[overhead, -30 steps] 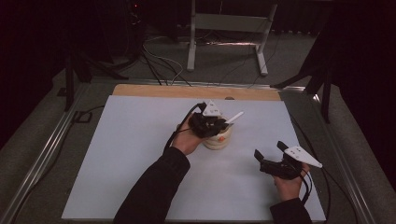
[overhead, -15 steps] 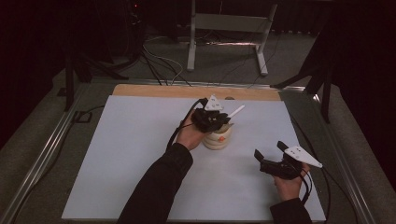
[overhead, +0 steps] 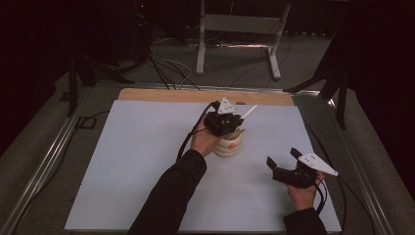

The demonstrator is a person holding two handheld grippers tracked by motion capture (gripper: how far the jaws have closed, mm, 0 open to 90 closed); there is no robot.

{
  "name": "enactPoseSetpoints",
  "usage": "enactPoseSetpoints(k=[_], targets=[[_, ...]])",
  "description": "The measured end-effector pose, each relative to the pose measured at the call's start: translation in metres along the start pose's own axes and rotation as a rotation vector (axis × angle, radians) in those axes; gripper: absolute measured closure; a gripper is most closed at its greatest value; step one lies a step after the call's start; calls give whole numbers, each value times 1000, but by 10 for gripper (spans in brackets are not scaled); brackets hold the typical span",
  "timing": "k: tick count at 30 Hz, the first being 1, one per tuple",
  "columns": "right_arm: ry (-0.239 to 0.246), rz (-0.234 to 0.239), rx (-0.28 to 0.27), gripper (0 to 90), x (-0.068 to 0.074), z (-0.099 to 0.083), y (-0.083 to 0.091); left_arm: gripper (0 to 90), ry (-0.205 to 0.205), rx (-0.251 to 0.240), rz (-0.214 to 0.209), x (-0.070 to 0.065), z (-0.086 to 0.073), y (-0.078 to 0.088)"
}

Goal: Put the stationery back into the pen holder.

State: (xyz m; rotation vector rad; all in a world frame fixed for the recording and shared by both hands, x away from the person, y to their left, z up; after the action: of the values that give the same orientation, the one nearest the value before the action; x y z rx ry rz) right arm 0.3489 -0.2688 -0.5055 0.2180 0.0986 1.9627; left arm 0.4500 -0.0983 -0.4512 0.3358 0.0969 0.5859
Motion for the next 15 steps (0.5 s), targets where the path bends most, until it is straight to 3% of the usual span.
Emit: enactPoseSetpoints(k=[7,15], targets=[[1,0,-1,0,0,0,0,794,-26,2,25,-1,-7,-8],[-1,-2,-3,0,-1,1,1,793,-19,1,43,0,-18,-15]])
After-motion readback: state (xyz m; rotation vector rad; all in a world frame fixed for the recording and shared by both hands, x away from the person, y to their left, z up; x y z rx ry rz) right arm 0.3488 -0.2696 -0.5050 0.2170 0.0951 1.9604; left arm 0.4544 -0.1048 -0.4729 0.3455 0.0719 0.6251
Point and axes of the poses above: each handheld gripper's, and its own axes: y roughly backward along the jaws, z roughly out of its top, x roughly to its left, the point moved 9 cm from there along -y, roughly forward along the jaws, and after that the axes turned 9 degrees about -x, right-handed, at the moved point
